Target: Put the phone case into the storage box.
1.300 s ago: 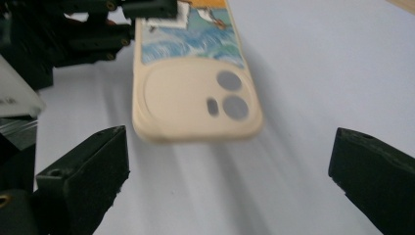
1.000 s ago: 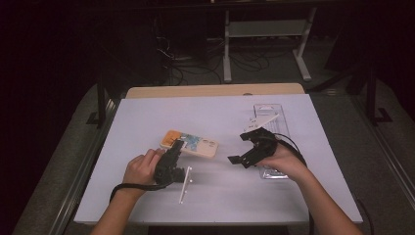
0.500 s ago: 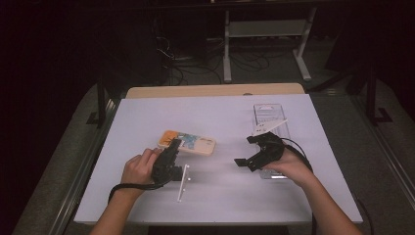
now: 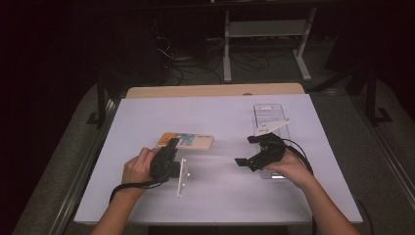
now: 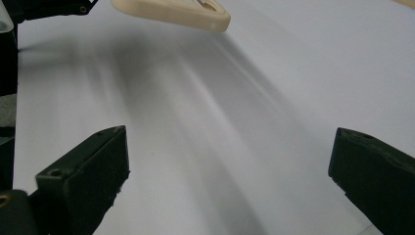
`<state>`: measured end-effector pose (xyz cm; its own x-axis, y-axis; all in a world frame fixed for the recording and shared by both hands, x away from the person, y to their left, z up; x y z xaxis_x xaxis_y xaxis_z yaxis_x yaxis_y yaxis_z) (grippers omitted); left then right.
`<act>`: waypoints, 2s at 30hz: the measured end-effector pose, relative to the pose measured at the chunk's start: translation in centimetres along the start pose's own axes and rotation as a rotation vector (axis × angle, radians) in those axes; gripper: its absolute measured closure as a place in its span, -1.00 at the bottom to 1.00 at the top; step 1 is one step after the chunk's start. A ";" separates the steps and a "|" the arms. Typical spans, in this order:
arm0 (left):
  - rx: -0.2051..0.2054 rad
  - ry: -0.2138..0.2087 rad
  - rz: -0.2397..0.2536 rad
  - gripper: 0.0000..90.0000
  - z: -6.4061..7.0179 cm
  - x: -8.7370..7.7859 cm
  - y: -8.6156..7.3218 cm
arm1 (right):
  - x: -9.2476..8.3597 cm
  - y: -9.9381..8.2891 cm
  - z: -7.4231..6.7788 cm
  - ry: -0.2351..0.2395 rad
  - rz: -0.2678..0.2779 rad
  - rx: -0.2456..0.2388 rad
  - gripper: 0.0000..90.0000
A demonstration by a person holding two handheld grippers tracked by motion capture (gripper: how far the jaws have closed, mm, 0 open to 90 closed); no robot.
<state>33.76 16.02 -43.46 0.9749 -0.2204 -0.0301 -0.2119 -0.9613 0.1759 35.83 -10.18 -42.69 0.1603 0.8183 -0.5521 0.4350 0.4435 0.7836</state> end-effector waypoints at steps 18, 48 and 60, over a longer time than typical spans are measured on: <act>-0.178 -0.079 -0.070 0.76 -0.4 0.7 0.1 | 0.0 0.0 0.0 -0.010 0.013 -0.013 -0.98; -0.586 -0.280 -0.190 0.76 -1.6 1.6 -0.8 | 0.0 0.0 0.0 0.009 0.009 -0.004 -0.97; -0.754 -0.378 -0.215 0.76 -1.6 2.0 -1.0 | 0.0 0.0 0.1 0.007 0.009 -0.003 -0.97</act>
<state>36.01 16.82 -42.13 0.8725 -0.2155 -0.4385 0.2060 -0.6517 0.7300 35.91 -10.20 -42.75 0.1575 0.8248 -0.5430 0.4309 0.4373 0.7893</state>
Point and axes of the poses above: each handheld gripper's, and its own axes: x roughly forward along the jaws, y roughly out of its top, z roughly to its right, the point moved 6 cm from there along x, roughly forward along the jaws, and after that the axes turned 11 degrees about y, right-handed, at the moved point
